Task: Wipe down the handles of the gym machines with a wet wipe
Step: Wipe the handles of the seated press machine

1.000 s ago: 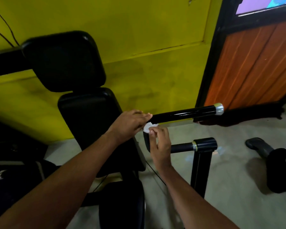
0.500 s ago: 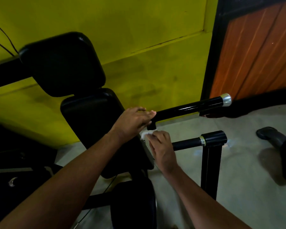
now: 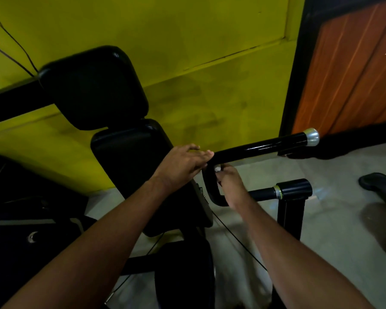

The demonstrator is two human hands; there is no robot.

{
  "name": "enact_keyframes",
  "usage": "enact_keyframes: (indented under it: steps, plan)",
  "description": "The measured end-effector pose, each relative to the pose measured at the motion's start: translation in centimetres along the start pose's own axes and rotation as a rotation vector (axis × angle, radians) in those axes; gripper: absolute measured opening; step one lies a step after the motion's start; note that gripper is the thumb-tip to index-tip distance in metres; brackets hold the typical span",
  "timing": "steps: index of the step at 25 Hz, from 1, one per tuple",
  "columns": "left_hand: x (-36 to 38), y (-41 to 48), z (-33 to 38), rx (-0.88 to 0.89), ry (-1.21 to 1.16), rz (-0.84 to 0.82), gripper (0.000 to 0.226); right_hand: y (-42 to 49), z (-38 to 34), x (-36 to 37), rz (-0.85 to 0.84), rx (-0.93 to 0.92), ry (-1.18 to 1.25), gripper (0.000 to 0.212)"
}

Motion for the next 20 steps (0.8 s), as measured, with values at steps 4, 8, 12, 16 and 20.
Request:
enact_keyframes:
  steps: [4, 8, 12, 16, 20]
  plan:
    - [0.1, 0.6, -1.3, 0.048, -0.02, -0.063, 0.039, 0.3, -0.7, -0.6, -0.102, 0.06, 0.118, 0.018]
    - [0.0, 0.9, -1.7, 0.061, -0.025, -0.043, 0.042, -1.0, -0.3, 0.0, -0.014, 0.024, 0.139, 0.02]
    - [0.4, 0.7, -1.5, 0.058, -0.046, -0.028, 0.042, -0.7, -1.4, -0.3, -0.074, 0.016, 0.14, 0.031]
    - [0.8, 0.1, -1.0, 0.036, -0.055, -0.001, 0.041, -2.1, 0.6, 0.0, 0.16, -0.179, -0.042, 0.013]
    - [0.3, 0.3, -0.8, 0.004, -0.061, 0.017, 0.041, -3.7, 2.8, 0.2, 0.344, -0.606, -0.221, 0.007]
Point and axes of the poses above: each hand's wrist, its own y-axis towards the middle knuckle, its own x-axis out of the palm, z = x × y, the point moved 2 cm from there along y, towards the middle knuckle
